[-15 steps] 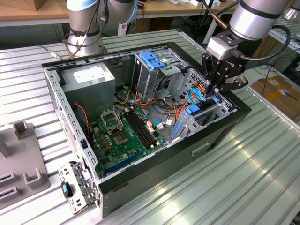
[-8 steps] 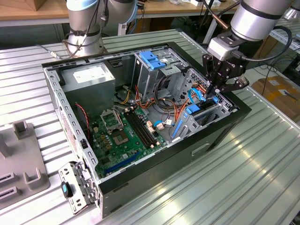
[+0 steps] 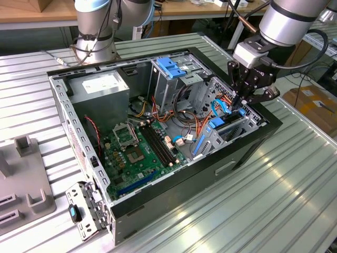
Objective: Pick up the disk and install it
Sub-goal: 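Insert the second disk wire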
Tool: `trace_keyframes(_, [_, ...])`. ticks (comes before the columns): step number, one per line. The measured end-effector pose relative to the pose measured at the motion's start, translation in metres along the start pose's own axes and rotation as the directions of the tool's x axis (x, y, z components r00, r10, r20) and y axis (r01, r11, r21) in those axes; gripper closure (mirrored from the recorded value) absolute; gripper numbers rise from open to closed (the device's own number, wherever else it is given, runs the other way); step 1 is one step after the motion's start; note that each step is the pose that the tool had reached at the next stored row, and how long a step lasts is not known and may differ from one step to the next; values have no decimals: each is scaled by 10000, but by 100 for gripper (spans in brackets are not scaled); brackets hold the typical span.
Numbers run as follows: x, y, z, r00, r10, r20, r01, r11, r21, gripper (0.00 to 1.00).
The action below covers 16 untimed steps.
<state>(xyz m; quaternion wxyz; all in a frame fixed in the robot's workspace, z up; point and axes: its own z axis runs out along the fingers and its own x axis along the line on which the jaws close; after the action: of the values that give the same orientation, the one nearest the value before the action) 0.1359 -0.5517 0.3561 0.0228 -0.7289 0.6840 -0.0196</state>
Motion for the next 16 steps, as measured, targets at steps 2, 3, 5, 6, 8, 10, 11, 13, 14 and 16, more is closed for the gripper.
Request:
trace_keyframes(2, [0, 4, 1, 10000, -1, 0, 1, 10000, 0, 84])
trace_keyframes(3, [0, 8, 3, 10000, 2, 1, -2, 10000, 0, 84])
trace_keyframes(5, [-1, 23, 5, 10000, 20, -3, -20, 10000, 0, 84])
trace_keyframes(6, [-2, 23, 8, 10000, 37, -4, -37, 10000, 0, 84])
trace_keyframes(8, [-2, 24, 14, 9999, 108, -12, -108, 9999, 0, 84])
trace_keyframes(10, [-1, 25, 18, 9999, 162, -17, -162, 9999, 0, 84])
trace_keyframes(11, [-1, 24, 17, 9999, 162, -17, -162, 9999, 0, 84])
trace_keyframes(13, [-1, 25, 18, 9999, 164, -16, -164, 9999, -1, 84])
trace_keyframes(14, [-1, 25, 19, 9999, 166, -13, -166, 9999, -37, 84])
trace_keyframes(16, [-2, 26, 20, 9999, 166, -7, -166, 9998, -144, 84])
